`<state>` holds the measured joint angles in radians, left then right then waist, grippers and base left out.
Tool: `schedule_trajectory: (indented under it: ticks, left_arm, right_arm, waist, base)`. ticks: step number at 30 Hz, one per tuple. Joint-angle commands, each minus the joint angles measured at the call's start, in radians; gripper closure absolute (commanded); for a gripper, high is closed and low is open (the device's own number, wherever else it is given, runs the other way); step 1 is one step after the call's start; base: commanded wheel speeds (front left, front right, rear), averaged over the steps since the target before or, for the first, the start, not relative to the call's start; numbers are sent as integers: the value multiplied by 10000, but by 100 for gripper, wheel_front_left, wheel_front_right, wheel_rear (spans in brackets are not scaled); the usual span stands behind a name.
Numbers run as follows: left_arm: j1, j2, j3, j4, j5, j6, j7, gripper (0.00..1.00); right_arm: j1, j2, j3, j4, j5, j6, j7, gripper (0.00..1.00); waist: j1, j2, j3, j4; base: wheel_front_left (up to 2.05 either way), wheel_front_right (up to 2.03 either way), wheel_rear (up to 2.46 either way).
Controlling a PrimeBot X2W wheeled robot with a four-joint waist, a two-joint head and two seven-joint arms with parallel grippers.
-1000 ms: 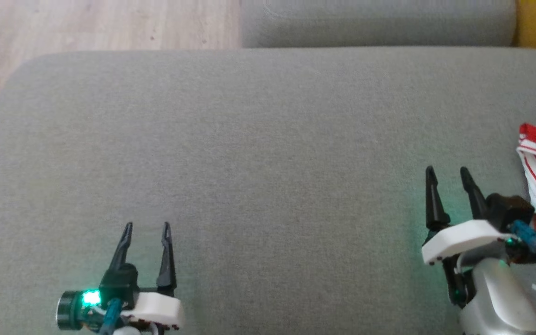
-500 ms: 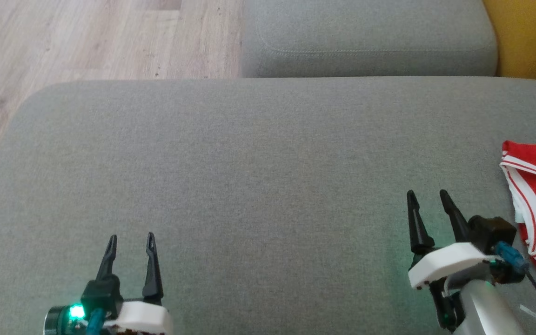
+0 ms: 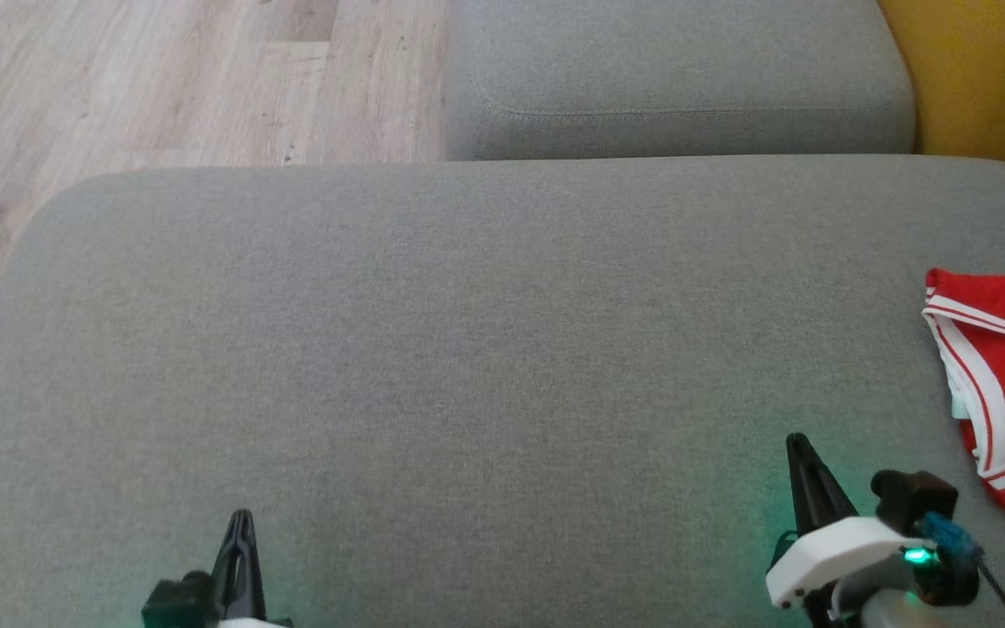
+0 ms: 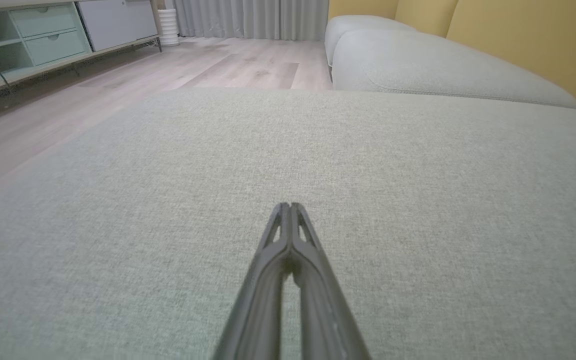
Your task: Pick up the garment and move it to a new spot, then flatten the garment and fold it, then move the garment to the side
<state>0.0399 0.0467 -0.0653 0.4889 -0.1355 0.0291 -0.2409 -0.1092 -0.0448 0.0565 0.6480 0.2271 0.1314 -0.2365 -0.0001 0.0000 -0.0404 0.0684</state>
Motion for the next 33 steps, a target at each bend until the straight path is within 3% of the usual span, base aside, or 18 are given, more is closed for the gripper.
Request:
schedule_trajectory:
  ticks: [1, 33]
  left_arm:
    - [-525, 5, 139, -318, -326, -52, 70, 100]
    - [-721, 13, 511, -922, -4076, -452, 921, 100]
  right_arm:
    - [-611, -17, -98, -393, 321, 0, 71, 100]
    - [-411, -27, -475, -1379, 3827, -2, 924, 100]
  waist:
    - [1, 0, 8, -10]
    - [1, 0, 119, -185]
  base:
    - [0, 0, 0]
    - [0, 0, 0]
